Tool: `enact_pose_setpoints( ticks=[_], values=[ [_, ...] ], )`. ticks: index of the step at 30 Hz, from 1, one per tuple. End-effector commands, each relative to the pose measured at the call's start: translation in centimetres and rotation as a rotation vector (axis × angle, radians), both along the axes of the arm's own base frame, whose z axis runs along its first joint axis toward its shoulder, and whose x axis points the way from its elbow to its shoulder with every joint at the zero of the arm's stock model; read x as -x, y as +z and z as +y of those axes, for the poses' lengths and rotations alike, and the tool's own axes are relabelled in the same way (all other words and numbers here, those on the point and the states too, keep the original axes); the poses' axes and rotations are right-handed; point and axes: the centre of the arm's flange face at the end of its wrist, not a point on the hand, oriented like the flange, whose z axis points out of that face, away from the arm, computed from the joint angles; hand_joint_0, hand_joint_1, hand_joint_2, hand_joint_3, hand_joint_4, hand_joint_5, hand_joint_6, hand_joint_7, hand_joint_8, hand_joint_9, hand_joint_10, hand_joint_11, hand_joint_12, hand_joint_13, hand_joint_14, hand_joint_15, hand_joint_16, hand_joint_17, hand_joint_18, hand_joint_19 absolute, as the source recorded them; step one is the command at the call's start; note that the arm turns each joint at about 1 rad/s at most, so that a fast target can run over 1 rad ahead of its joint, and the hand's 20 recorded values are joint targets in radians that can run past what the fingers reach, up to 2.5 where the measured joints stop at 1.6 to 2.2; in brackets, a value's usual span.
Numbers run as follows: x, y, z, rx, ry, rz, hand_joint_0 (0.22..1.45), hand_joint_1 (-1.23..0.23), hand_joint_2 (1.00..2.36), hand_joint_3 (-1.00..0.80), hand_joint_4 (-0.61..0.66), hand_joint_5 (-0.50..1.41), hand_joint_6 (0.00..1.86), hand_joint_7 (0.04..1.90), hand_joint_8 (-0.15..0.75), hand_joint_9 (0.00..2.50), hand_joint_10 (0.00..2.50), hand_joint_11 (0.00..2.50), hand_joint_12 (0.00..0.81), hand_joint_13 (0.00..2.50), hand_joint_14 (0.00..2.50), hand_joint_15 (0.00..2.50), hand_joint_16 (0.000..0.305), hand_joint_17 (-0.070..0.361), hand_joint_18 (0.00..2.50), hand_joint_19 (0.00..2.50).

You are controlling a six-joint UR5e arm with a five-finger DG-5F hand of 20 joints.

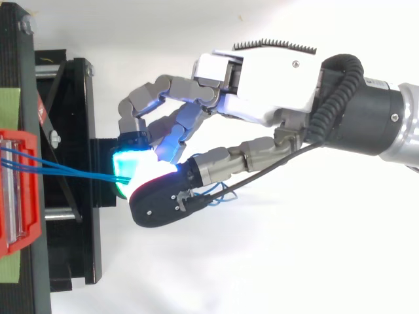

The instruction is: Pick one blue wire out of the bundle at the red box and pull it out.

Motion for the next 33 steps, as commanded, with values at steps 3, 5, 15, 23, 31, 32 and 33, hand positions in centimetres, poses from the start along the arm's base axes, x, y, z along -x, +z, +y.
enact_pose_setpoints(
  ticks=[3, 5, 15, 23, 31, 32, 33],
  values=[
    [0.00, 0.00, 0.01, 0.000, 0.000, 0.000, 0.62, -0.88, 1.02, -0.17, 0.10, -0.15, 0.89, 1.26, 0.269, 1.04, 0.02, 0.86, 0.378, 0.65, 0.02, 0.40, 0.059, 0.132, 0.53, 0.37],
    [0.01, 0.00, -0.11, 0.000, -0.001, 0.000, 0.63, -0.90, 1.02, -0.19, 0.11, -0.16, 0.89, 1.26, 0.266, 1.00, 0.03, 0.85, 0.374, 0.63, 0.02, 0.39, 0.058, 0.131, 0.51, 0.36],
    [0.00, 0.00, 0.01, 0.000, 0.000, 0.000, 0.68, -0.94, 1.02, -0.20, 0.15, -0.19, 0.88, 1.20, 0.262, 0.90, 0.03, 0.83, 0.378, 0.58, 0.02, 0.37, 0.059, 0.134, 0.48, 0.32],
    [-0.02, 0.02, 0.01, 0.001, 0.000, -0.001, 0.76, -0.91, 1.02, -0.19, 0.14, -0.21, 0.89, 1.13, 0.248, 0.84, 0.02, 0.82, 0.369, 0.54, 0.01, 0.35, 0.060, 0.134, 0.45, 0.31],
    [0.01, 0.00, -0.11, 0.000, -0.001, 0.000, 0.82, -0.88, 1.02, -0.14, 0.14, -0.21, 0.89, 1.12, 0.243, 0.87, 0.02, 0.81, 0.365, 0.55, 0.01, 0.37, 0.058, 0.130, 0.42, 0.37],
    [0.00, 0.00, 0.01, 0.000, 0.000, 0.000, 0.81, -0.88, 1.02, -0.13, 0.14, -0.21, 0.89, 1.13, 0.244, 0.87, 0.02, 0.82, 0.367, 0.55, 0.01, 0.37, 0.058, 0.130, 0.42, 0.38],
    [-0.01, -0.11, 0.01, 0.000, 0.000, 0.001, 0.80, -0.88, 1.02, -0.10, 0.16, -0.20, 0.89, 1.16, 0.245, 0.88, 0.02, 0.82, 0.366, 0.55, 0.01, 0.37, 0.058, 0.130, 0.42, 0.37]
  ],
)
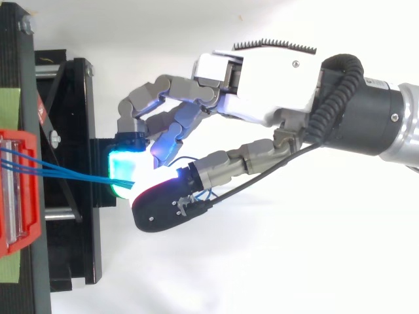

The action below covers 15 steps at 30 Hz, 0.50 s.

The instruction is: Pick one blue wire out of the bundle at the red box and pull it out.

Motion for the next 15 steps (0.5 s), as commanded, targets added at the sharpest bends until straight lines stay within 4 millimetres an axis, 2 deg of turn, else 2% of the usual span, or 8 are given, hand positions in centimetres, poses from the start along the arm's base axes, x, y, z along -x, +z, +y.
enact_pose_setpoints(
  ticks=[1, 6, 7, 8, 9, 12, 15],
  values=[
    [-0.01, -0.11, 0.01, 0.000, 0.000, 0.002, 0.79, -0.88, 1.02, -0.08, 0.17, -0.20, 0.89, 1.18, 0.244, 0.89, 0.02, 0.81, 0.368, 0.56, 0.01, 0.37, 0.058, 0.130, 0.43, 0.36],
    [0.00, 0.01, 0.01, -0.002, 0.000, 0.000, 0.70, -0.88, 1.00, 0.02, 0.25, -0.18, 0.87, 1.22, 0.271, 0.92, 0.02, 0.71, 0.404, 0.58, 0.01, 0.35, 0.066, 0.147, 0.51, 0.33],
    [0.00, 0.01, 0.01, -0.002, 0.000, 0.000, 0.67, -0.88, 1.07, 0.00, 0.25, -0.18, 0.86, 1.19, 0.278, 0.91, 0.02, 0.69, 0.417, 0.59, 0.02, 0.35, 0.068, 0.153, 0.53, 0.33],
    [0.00, 0.01, 0.01, -0.002, 0.000, 0.000, 0.66, -0.88, 1.08, 0.00, 0.25, -0.18, 0.86, 1.19, 0.279, 0.91, 0.02, 0.68, 0.415, 0.59, 0.01, 0.35, 0.068, 0.154, 0.53, 0.33],
    [-0.01, -0.11, 0.01, -0.002, 0.000, 0.001, 0.61, -0.82, 1.16, -0.01, 0.26, -0.17, 0.83, 1.05, 0.294, 0.91, 0.02, 0.65, 0.435, 0.58, 0.01, 0.34, 0.073, 0.164, 0.54, 0.34],
    [0.00, 0.01, 0.01, -0.002, 0.000, 0.000, 0.59, -0.80, 1.20, -0.03, 0.28, -0.14, 0.77, 1.09, 0.293, 0.91, 0.02, 0.60, 0.438, 0.58, 0.01, 0.34, 0.074, 0.167, 0.53, 0.34],
    [0.00, 0.01, 0.01, -0.002, 0.000, 0.000, 0.60, -0.79, 1.17, -0.03, 0.30, -0.10, 0.66, 1.22, 0.289, 0.93, 0.02, 0.56, 0.435, 0.58, 0.01, 0.33, 0.074, 0.167, 0.52, 0.34]
  ],
)
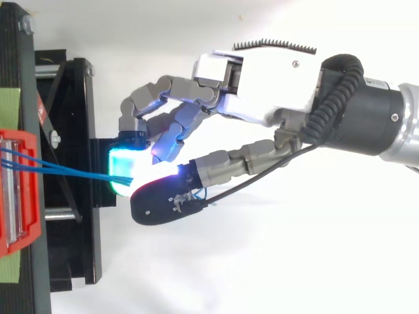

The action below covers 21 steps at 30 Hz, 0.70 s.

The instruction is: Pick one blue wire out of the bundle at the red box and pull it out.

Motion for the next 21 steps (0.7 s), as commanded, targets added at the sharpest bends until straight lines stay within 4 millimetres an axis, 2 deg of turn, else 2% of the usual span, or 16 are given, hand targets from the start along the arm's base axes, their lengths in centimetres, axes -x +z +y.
enact_pose_setpoints(
  ticks=[1, 6, 10, 16, 19, 21],
  values=[
    [-0.01, 0.03, 0.01, 0.000, 0.000, -0.002, 0.60, -0.79, 1.15, -0.03, 0.30, -0.09, 0.63, 1.27, 0.286, 0.94, 0.02, 0.57, 0.434, 0.58, 0.01, 0.33, 0.074, 0.166, 0.52, 0.34],
    [0.00, 0.01, 0.01, -0.002, 0.000, 0.000, 0.62, -0.78, 1.10, -0.03, 0.34, -0.08, 0.60, 1.34, 0.289, 0.96, 0.02, 0.58, 0.429, 0.59, 0.01, 0.33, 0.073, 0.164, 0.52, 0.33],
    [0.00, 0.01, 0.01, -0.002, 0.000, 0.000, 0.62, -0.80, 1.00, 0.00, 0.33, -0.08, 0.60, 1.34, 0.295, 0.97, 0.02, 0.63, 0.434, 0.58, 0.01, 0.34, 0.073, 0.164, 0.52, 0.33],
    [0.00, 0.03, -0.11, 0.000, -0.001, -0.002, 0.62, -0.85, 1.01, -0.05, 0.28, -0.12, 0.72, 1.16, 0.291, 0.93, 0.02, 0.67, 0.428, 0.56, 0.01, 0.34, 0.071, 0.159, 0.49, 0.32],
    [0.00, 0.03, -0.11, 0.000, -0.001, -0.002, 0.62, -0.86, 1.01, -0.06, 0.31, -0.12, 0.73, 1.14, 0.278, 0.92, 0.02, 0.65, 0.414, 0.55, 0.01, 0.33, 0.068, 0.153, 0.48, 0.32],
    [0.00, 0.03, -0.11, 0.000, -0.001, -0.002, 0.63, -0.86, 1.01, -0.05, 0.34, -0.11, 0.67, 1.20, 0.275, 0.92, 0.02, 0.60, 0.413, 0.55, 0.01, 0.32, 0.068, 0.153, 0.48, 0.33]
  ],
)
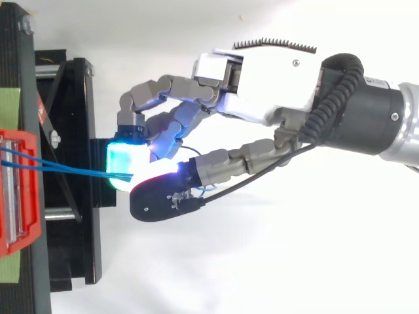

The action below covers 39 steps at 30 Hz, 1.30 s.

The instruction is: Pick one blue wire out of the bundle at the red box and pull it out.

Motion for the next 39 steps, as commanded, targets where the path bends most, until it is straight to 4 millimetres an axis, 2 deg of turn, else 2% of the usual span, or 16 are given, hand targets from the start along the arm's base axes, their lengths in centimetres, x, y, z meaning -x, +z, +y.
enact_pose_setpoints(
  ticks=[1, 2, 5, 10, 15, 18, 20, 23, 26, 27, 29, 30, 32, 33, 36, 39],
  values=[
    [-0.01, -0.12, 0.09, 0.001, 0.001, 0.003, 0.63, -0.85, 1.01, -0.04, 0.36, -0.09, 0.61, 1.28, 0.272, 0.92, 0.02, 0.54, 0.411, 0.56, 0.01, 0.31, 0.068, 0.153, 0.49, 0.33],
    [0.01, -0.01, 0.08, 0.000, 0.001, 0.001, 0.64, -0.83, 1.01, -0.04, 0.36, -0.06, 0.52, 1.43, 0.267, 0.93, 0.02, 0.51, 0.410, 0.55, 0.01, 0.30, 0.068, 0.153, 0.49, 0.33],
    [-0.01, 0.01, 0.09, 0.000, 0.001, 0.000, 0.65, -0.80, 1.01, -0.03, 0.41, -0.04, 0.50, 1.34, 0.246, 0.95, 0.01, 0.41, 0.395, 0.55, 0.01, 0.27, 0.067, 0.150, 0.48, 0.33],
    [0.00, 0.01, -0.03, 0.000, 0.000, 0.000, 0.67, -0.77, 1.01, -0.03, 0.44, -0.04, 0.50, 1.28, 0.229, 1.00, 0.01, 0.40, 0.388, 0.57, 0.01, 0.28, 0.065, 0.146, 0.49, 0.33],
    [-0.02, 0.02, 0.09, 0.001, 0.001, -0.001, 0.65, -0.76, 1.01, -0.02, 0.35, -0.04, 0.50, 1.32, 0.247, 1.01, 0.02, 0.46, 0.395, 0.56, 0.01, 0.29, 0.066, 0.148, 0.49, 0.33],
    [-0.02, 0.02, 0.09, 0.001, 0.001, -0.001, 0.62, -0.76, 1.01, -0.02, 0.30, -0.04, 0.50, 1.44, 0.268, 0.99, 0.02, 0.54, 0.414, 0.54, 0.01, 0.29, 0.068, 0.154, 0.48, 0.34],
    [0.00, 0.01, -0.03, 0.002, 0.000, 0.000, 0.61, -0.78, 1.00, -0.02, 0.30, -0.06, 0.56, 1.37, 0.288, 0.98, 0.02, 0.59, 0.428, 0.54, 0.01, 0.30, 0.071, 0.160, 0.49, 0.34],
    [-0.01, 0.01, 0.09, 0.002, 0.001, 0.000, 0.60, -0.80, 1.00, -0.02, 0.27, -0.12, 0.71, 1.15, 0.308, 0.97, 0.02, 0.65, 0.439, 0.54, 0.01, 0.31, 0.073, 0.164, 0.49, 0.34],
    [-0.02, 0.02, 0.09, 0.001, 0.001, -0.001, 0.57, -0.78, 1.02, -0.02, 0.31, -0.14, 0.82, 1.06, 0.320, 0.98, 0.02, 0.67, 0.458, 0.55, 0.01, 0.31, 0.077, 0.174, 0.51, 0.33],
    [-0.02, 0.02, 0.09, 0.001, 0.001, -0.001, 0.51, -0.74, 1.19, -0.09, 0.31, -0.13, 0.83, 1.07, 0.333, 1.01, 0.02, 0.66, 0.474, 0.56, 0.01, 0.31, 0.081, 0.183, 0.54, 0.34],
    [-0.01, 0.02, -0.03, 0.001, 0.000, -0.001, 0.47, -0.69, 1.28, -0.13, 0.29, -0.10, 0.77, 1.12, 0.326, 1.03, 0.02, 0.59, 0.476, 0.57, 0.01, 0.29, 0.084, 0.188, 0.54, 0.33],
    [-0.02, 0.02, 0.09, 0.001, 0.001, -0.001, 0.47, -0.66, 1.30, -0.13, 0.27, -0.07, 0.70, 1.24, 0.318, 1.03, 0.02, 0.55, 0.474, 0.57, 0.01, 0.29, 0.084, 0.189, 0.54, 0.34],
    [0.00, 0.01, -0.03, 0.000, 0.000, 0.000, 0.46, -0.62, 1.36, -0.14, 0.27, -0.05, 0.64, 1.28, 0.306, 1.05, 0.02, 0.48, 0.470, 0.58, 0.01, 0.28, 0.084, 0.188, 0.54, 0.34],
    [0.01, -0.01, 0.08, 0.000, 0.001, 0.001, 0.47, -0.61, 1.37, -0.15, 0.27, -0.03, 0.58, 1.41, 0.299, 1.06, 0.01, 0.47, 0.465, 0.58, 0.01, 0.27, 0.083, 0.187, 0.53, 0.34],
    [-0.01, 0.01, 0.09, 0.000, 0.001, 0.000, 0.49, -0.58, 1.33, -0.14, 0.30, -0.02, 0.54, 1.48, 0.286, 1.08, 0.01, 0.46, 0.455, 0.59, 0.01, 0.28, 0.081, 0.182, 0.52, 0.35],
    [-0.01, 0.02, -0.03, 0.001, 0.000, -0.001, 0.48, -0.53, 1.36, -0.18, 0.30, -0.01, 0.50, 1.54, 0.288, 1.08, 0.01, 0.46, 0.460, 0.60, 0.01, 0.28, 0.081, 0.183, 0.53, 0.35]
  ],
)
